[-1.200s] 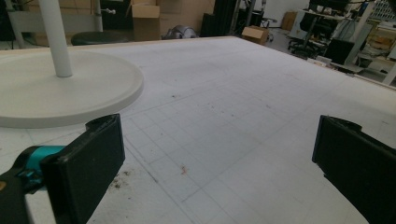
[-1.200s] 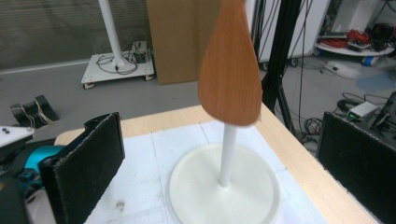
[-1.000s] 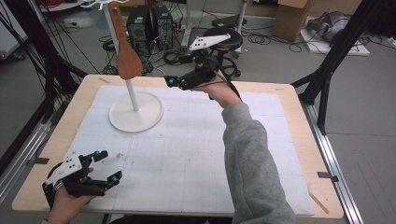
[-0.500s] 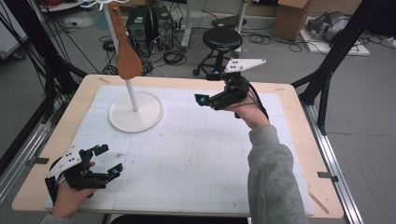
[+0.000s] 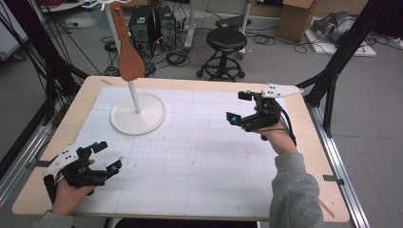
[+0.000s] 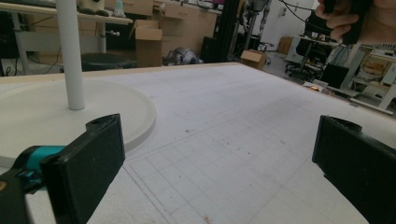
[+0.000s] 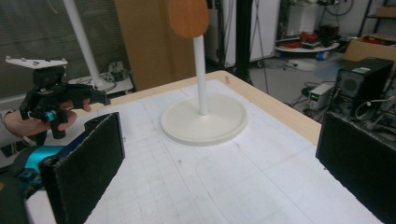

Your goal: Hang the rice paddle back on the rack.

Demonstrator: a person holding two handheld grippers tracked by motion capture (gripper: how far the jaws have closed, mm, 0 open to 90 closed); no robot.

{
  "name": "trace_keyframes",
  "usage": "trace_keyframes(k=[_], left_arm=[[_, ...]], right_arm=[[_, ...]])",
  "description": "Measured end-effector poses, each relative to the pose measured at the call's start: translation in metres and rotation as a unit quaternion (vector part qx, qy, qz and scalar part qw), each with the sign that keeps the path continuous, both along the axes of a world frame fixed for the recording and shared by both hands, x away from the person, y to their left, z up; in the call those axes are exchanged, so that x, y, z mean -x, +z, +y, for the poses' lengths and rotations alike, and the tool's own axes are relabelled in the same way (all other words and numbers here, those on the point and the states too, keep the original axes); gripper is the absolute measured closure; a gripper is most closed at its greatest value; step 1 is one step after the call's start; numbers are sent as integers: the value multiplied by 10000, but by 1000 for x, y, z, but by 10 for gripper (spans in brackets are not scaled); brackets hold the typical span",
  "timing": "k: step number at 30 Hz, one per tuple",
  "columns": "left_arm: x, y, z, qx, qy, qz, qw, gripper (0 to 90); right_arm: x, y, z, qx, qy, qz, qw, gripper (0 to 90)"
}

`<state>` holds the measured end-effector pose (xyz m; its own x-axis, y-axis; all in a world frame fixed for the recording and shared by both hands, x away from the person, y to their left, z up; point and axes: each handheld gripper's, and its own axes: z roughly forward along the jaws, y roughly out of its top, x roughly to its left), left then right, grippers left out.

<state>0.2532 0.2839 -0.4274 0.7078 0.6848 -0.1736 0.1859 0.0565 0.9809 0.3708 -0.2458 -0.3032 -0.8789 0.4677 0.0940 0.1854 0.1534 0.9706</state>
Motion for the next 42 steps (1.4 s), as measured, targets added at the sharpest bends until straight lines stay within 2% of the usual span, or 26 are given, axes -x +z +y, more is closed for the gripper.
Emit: trace_keyframes(k=[9,20,28,36,42], left_arm=[[-3,-1,-4,-50,-59,40,10000,30],[-4,-2,-5,-122,-66,67,9999,30],[-3,-3,-6,-159,-72,88,9998,30],[-3,-3,-7,-209,-77,91,9997,29],[-3,-3,-7,-201,-83,94,9997,30]], right_arm=[[23,-29,-36,-50,-410,43,9991,0],[45,-61,-58,-13,-638,153,9978,0],[55,-84,-79,-178,-980,295,9946,0],[67,-100,-92,-179,-1156,417,9923,0],[79,-101,-93,-75,-1225,338,9919,0]])
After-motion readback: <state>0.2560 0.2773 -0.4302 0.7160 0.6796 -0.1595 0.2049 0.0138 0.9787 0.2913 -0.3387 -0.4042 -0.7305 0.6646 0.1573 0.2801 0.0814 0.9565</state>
